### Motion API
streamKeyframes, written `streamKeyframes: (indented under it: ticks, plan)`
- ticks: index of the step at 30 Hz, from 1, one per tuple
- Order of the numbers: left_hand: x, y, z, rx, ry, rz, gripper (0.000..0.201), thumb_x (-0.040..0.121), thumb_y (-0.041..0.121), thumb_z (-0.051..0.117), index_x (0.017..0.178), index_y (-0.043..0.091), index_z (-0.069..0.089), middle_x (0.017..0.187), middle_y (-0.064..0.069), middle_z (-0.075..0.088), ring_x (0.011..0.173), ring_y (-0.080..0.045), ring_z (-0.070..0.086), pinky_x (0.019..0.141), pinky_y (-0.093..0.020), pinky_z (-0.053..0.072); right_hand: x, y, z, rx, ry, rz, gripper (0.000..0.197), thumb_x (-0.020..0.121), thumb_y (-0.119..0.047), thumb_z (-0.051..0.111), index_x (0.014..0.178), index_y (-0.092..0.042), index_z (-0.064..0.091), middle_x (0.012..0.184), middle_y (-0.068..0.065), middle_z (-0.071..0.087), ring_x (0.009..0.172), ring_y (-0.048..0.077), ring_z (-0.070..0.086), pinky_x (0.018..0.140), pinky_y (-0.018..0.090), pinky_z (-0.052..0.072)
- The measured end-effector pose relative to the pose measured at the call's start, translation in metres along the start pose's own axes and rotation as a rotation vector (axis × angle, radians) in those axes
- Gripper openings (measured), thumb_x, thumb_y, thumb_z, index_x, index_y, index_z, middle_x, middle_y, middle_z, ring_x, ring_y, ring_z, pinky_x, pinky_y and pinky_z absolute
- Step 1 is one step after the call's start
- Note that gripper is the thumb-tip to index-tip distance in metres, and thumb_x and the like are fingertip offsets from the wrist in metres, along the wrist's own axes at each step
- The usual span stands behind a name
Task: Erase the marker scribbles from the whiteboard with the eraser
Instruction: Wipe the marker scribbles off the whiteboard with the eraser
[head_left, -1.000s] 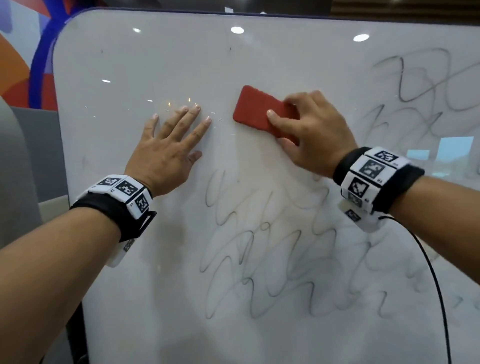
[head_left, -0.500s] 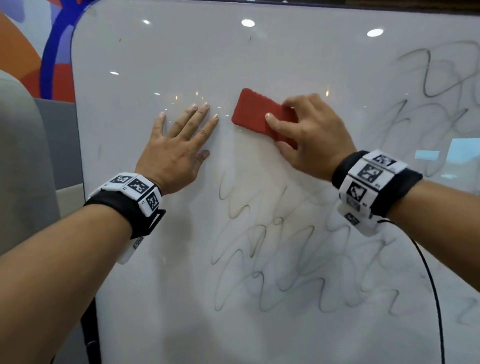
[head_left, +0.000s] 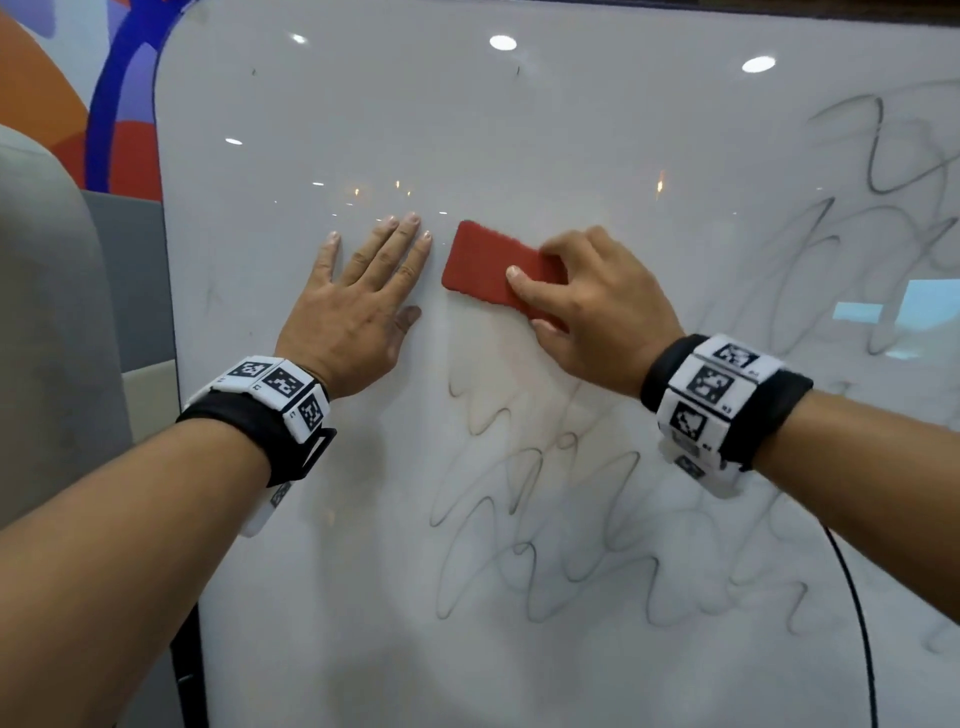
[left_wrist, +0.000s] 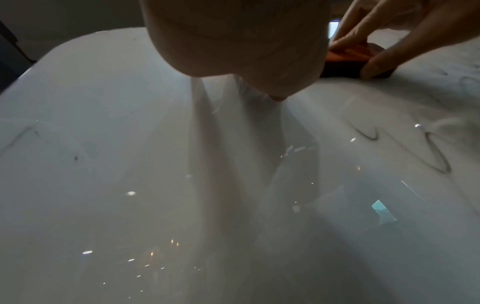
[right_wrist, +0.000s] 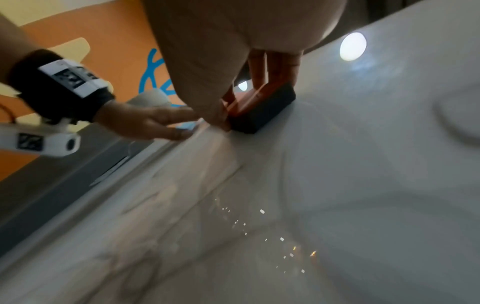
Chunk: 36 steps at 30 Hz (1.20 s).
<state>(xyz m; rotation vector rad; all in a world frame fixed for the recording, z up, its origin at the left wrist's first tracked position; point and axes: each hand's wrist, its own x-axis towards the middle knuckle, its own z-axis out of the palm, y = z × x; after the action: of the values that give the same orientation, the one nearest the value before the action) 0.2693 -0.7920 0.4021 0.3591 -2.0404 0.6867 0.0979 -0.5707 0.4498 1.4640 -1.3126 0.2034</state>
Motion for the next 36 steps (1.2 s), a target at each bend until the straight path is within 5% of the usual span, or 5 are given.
streamKeyframes:
  ticks: [7,14,21,28,36]
  plan:
    - [-0.003,-0.002,0.001,-0.004,0.017,0.016,0.065,0.100,0.036,0.031,0.157,0.011,0.016,0.166,-0.004,0.013,0.152,-0.022,0.017,0.118,-0.058,0.023,-0.024,-0.017,0.013,0.047,-0.119,-0.249,0.031,0.086,-0.012,0.066,0.117,-0.011,0.070,0.102,0.021,0.063,0.079,0.035,0.057,0.063,0.042,0.051]
    - [-0.005,-0.001,-0.002,-0.030,0.001,0.000,0.069,0.097,0.042,0.033,0.158,0.014,0.015,0.166,-0.002,0.013,0.152,-0.021,0.015,0.119,-0.057,0.020,-0.006,0.024,-0.016,-0.005,0.054,0.126,0.045,0.080,-0.019,0.073,0.124,-0.014,0.067,0.113,0.023,0.059,0.095,0.041,0.055,0.070,0.044,0.051]
    - [0.008,0.008,-0.012,-0.029,0.051,0.000,0.076,0.092,0.061,0.038,0.154,0.020,0.027,0.150,-0.011,0.031,0.132,-0.030,0.034,0.108,-0.059,0.031,-0.057,0.010,-0.006,0.042,-0.102,-0.208,0.028,0.090,-0.016,0.063,0.116,-0.011,0.072,0.105,0.022,0.064,0.078,0.035,0.058,0.064,0.043,0.052]
    - [0.029,0.029,-0.013,-0.029,-0.001,0.055,0.082,0.088,0.071,0.033,0.157,0.030,0.019,0.165,-0.007,0.009,0.151,-0.025,0.012,0.113,-0.068,0.019,-0.052,0.044,-0.022,-0.030,0.108,0.171,0.046,0.078,-0.017,0.077,0.123,-0.012,0.068,0.113,0.024,0.061,0.092,0.039,0.055,0.073,0.042,0.050]
    - [0.028,0.032,-0.005,-0.018,-0.011,0.057,0.084,0.088,0.076,0.027,0.158,0.032,0.015,0.167,-0.003,0.005,0.153,-0.026,0.006,0.110,-0.074,0.014,-0.079,0.042,-0.018,0.003,-0.037,-0.207,0.025,0.094,-0.017,0.062,0.117,-0.012,0.072,0.107,0.023,0.065,0.078,0.036,0.059,0.064,0.044,0.052]
